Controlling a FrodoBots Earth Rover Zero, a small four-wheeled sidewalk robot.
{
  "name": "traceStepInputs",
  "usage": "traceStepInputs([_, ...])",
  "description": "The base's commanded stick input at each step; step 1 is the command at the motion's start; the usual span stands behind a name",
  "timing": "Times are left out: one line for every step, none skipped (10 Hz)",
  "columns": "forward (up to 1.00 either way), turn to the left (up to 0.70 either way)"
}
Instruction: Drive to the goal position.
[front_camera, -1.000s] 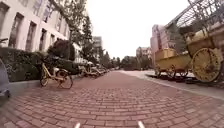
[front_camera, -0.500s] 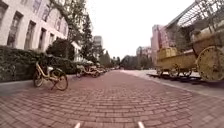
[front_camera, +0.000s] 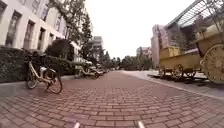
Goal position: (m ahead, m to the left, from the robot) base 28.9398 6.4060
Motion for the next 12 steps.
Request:
traceStepInputs([0.70,0.00])
traceStepInputs([0.70,0.00])
traceStepInputs([0.70,0.00])
traceStepInputs([0.70,0.00])
traceStepInputs([0.70,0.00])
traceStepInputs([0.70,0.00])
traceStepInputs([0.70,0.00])
traceStepInputs([0.70,0.00])
traceStepInputs([0.70,0.00])
traceStepInputs([0.70,0.00])
traceStepInputs([0.70,0.00])
traceStepInputs([0.70,0.00])
